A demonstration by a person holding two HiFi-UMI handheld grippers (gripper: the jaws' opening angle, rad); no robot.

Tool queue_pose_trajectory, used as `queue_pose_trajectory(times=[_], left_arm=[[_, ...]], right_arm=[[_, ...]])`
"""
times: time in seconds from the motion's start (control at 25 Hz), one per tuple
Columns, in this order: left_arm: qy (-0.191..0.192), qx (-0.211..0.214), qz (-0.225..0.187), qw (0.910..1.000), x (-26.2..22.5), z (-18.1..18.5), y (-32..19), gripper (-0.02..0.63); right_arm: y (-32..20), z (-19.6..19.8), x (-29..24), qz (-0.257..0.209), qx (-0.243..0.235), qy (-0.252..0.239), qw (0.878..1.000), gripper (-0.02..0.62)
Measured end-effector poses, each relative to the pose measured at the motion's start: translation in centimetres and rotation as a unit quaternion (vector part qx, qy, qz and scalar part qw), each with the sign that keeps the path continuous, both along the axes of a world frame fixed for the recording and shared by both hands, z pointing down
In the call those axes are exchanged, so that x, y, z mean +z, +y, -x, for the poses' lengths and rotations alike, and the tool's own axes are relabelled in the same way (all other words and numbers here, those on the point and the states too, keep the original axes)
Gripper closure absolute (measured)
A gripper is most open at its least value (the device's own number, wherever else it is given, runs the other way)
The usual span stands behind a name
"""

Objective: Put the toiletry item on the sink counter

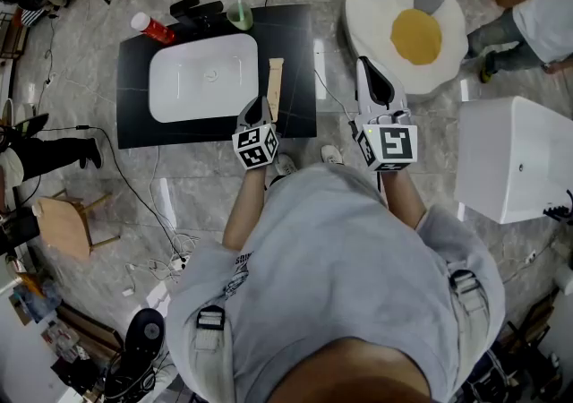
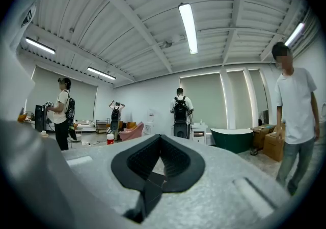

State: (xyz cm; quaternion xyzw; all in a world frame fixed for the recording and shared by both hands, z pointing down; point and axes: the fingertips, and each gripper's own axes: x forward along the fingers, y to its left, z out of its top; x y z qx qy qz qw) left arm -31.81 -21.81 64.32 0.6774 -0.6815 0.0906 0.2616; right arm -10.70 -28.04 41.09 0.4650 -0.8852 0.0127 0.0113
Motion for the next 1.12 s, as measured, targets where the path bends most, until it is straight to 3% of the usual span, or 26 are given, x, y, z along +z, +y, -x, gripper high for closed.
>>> queue_pose_trajectory(times=[0.56,1.12], left_arm=[[-0.008,-0.04,-0.099,0.9943,-8.8,1.7,-0.5,0.601],[-0.03,-0.044,-0.181,0.982,-17.2,2.2,0.3,0.601]], right_arm=[[0.0,0.2,-0.2,-0.001,-0.012,-0.005,1.0,0.591],[0.4,-0.3,-1.3,-0.008,-0.01,-0.015,1.0,0.591]])
